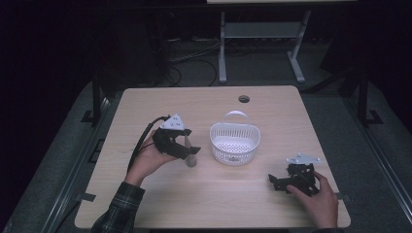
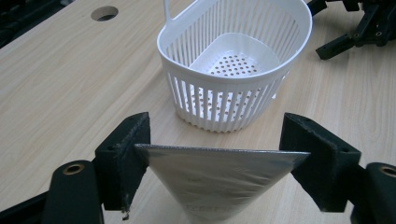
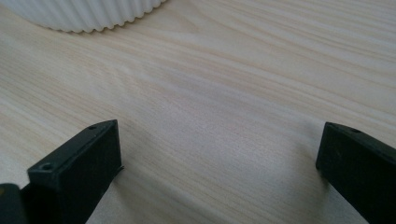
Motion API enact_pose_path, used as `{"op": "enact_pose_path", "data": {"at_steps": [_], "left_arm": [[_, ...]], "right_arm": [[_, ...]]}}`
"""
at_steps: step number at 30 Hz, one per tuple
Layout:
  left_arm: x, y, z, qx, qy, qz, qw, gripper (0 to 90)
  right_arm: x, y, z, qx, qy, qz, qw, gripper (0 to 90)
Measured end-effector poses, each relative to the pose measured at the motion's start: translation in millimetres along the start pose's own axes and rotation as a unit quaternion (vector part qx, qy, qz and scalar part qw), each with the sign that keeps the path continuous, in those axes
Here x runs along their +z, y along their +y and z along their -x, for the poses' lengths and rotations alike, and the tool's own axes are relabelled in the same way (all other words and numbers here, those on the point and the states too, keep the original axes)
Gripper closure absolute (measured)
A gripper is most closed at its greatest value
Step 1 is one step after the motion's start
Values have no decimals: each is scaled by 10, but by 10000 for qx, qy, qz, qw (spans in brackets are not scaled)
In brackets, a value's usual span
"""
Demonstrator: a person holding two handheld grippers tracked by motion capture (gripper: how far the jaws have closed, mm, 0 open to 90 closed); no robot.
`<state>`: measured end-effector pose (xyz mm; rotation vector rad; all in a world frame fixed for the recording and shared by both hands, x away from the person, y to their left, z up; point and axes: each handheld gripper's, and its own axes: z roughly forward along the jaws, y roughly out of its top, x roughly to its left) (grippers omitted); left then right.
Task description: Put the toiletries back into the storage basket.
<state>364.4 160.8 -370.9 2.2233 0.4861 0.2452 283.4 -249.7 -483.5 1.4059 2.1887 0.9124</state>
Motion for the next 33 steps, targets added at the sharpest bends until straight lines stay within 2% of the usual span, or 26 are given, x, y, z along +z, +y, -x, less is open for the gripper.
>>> {"op": "enact_pose_path", "data": {"at_steps": [4, 17, 33], "left_arm": [[1, -3, -10, -16, -3, 18, 10000, 284], [0, -5, -8, 54, -109, 37, 9999, 295], [-20, 34, -1, -125, -223, 102, 9996, 296]], "right_arm": [[0, 0, 0, -2, 0, 0, 10000, 0], [0, 0, 0, -1, 1, 0, 10000, 0], [0, 0, 0, -1, 7, 0, 10000, 0]]}}
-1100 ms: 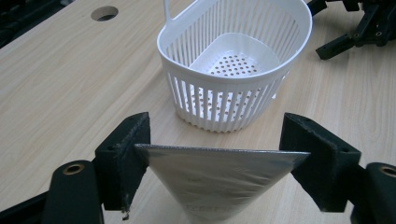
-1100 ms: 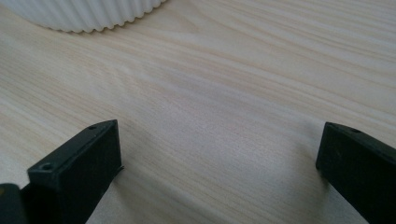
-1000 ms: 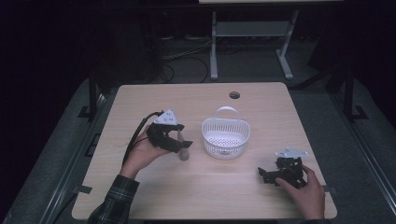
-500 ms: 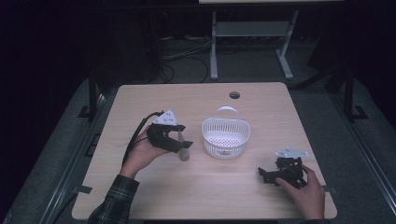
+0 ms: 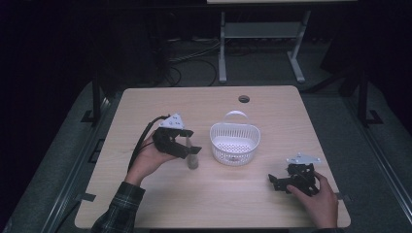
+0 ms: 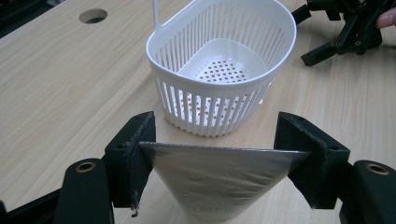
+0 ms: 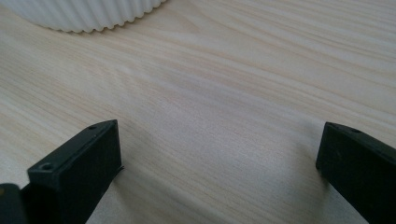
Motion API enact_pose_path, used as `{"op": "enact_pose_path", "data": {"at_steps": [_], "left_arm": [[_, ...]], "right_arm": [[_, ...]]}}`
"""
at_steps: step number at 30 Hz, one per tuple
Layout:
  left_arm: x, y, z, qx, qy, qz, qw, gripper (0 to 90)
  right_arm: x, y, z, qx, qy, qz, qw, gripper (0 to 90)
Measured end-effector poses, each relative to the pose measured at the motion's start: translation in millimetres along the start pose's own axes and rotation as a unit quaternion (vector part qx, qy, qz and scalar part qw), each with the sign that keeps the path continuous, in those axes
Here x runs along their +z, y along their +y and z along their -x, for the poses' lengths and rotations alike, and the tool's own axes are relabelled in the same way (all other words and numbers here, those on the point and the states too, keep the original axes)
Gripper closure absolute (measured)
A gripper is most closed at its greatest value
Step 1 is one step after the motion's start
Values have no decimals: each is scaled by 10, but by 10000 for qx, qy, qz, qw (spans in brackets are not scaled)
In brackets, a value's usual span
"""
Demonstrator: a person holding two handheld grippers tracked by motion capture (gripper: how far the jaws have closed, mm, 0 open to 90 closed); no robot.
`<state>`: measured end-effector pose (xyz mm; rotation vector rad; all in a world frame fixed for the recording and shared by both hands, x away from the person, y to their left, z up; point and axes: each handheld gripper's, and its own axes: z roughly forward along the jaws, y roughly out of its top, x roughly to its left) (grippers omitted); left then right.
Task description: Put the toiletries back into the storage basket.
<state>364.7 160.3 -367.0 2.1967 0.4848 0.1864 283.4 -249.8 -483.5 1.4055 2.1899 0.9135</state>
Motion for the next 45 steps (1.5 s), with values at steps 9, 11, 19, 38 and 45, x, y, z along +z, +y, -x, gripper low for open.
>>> {"op": "enact_pose_path", "data": {"at_steps": [9, 11, 19, 38, 45], "left_arm": [[-38, 111, 31, 57, 32, 9, 10000, 296], [-47, 133, 31, 43, 39, 4, 10000, 296], [-90, 237, 30, 39, 83, -1, 10000, 296], [-204, 480, 3, -9, 134, 59, 9999, 296], [-226, 570, -4, -57, 157, 76, 9998, 296]], "right_arm": [[0, 0, -1, 3, -10, 3, 10000, 0], [0, 0, -1, 4, -9, 3, 10000, 0], [0, 0, 0, 2, -4, -2, 10000, 0], [0, 0, -1, 5, -1, 0, 10000, 0], [0, 0, 0, 3, -1, 1, 10000, 0]]}}
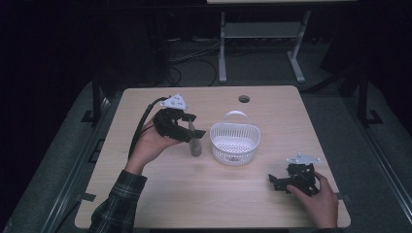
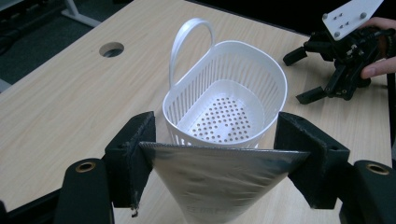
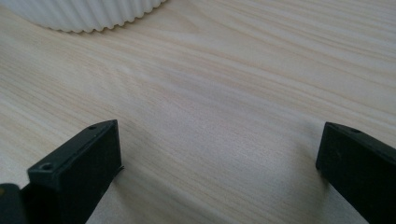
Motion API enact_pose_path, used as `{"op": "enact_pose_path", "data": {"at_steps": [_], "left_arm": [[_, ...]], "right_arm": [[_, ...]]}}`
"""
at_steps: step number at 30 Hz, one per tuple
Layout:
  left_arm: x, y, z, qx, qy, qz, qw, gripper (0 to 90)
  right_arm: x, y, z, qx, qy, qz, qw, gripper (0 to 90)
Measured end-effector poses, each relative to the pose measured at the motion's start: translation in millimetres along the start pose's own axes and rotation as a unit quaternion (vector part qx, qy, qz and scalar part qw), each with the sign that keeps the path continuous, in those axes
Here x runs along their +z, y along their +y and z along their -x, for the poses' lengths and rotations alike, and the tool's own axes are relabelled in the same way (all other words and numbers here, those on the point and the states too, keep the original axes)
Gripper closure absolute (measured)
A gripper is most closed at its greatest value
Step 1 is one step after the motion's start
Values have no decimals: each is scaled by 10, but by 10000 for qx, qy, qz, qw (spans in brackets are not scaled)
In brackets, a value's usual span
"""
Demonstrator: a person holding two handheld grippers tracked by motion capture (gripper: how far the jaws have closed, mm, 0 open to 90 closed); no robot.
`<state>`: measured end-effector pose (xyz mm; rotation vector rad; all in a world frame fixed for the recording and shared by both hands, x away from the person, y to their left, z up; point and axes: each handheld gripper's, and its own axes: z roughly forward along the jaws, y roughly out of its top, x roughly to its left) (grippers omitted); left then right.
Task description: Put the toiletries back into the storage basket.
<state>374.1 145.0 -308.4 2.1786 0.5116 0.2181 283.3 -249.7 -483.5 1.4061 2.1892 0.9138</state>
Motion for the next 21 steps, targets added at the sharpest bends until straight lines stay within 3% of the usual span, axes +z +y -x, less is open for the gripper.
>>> {"op": "enact_pose_path", "data": {"at_steps": [21], "left_arm": [[-30, 299, 6, 184, 11, 134, 9997, 296]], "right_arm": [[0, 0, 0, -1, 0, -1, 10000, 0]]}}
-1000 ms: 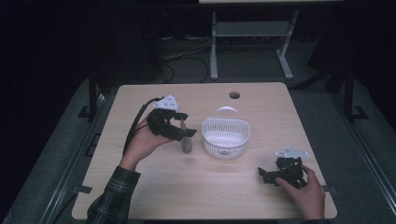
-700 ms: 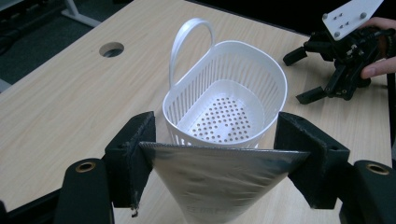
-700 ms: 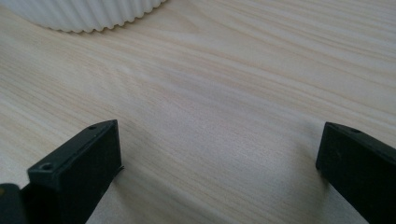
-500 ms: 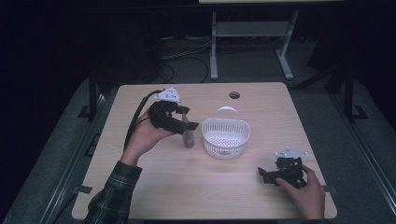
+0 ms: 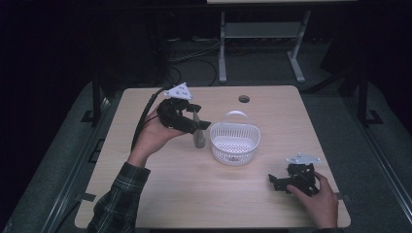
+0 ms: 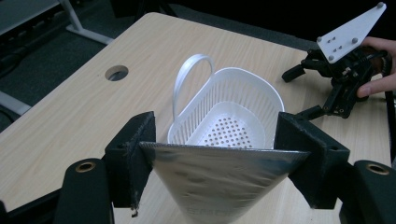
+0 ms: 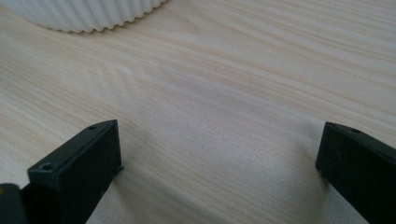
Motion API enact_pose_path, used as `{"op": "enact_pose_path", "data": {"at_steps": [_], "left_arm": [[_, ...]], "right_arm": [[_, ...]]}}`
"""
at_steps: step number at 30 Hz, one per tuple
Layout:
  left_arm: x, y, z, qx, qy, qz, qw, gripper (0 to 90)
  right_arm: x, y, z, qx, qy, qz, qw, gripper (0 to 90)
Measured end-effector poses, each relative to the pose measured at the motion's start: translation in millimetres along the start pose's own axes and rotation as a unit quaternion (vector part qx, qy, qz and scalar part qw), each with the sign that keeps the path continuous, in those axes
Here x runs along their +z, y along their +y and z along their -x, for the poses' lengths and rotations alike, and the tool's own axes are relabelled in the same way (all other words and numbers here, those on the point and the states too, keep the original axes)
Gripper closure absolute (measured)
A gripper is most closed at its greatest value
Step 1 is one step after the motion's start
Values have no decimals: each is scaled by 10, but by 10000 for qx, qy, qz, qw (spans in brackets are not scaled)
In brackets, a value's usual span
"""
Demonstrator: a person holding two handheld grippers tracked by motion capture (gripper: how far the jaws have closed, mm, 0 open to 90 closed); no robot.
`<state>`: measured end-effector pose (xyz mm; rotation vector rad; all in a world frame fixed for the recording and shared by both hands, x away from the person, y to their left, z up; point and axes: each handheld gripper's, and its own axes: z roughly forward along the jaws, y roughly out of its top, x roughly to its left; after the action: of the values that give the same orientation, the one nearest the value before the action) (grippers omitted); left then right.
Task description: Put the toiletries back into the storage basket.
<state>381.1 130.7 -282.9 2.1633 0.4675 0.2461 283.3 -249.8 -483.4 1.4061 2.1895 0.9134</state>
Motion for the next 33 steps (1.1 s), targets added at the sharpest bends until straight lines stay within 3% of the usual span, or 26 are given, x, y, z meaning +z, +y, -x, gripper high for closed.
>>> {"op": "enact_pose_path", "data": {"at_steps": [33], "left_arm": [[68, 443, 23, 246, -110, 215, 9994, 297]], "right_arm": [[0, 0, -1, 4, -4, 2, 10000, 0]]}}
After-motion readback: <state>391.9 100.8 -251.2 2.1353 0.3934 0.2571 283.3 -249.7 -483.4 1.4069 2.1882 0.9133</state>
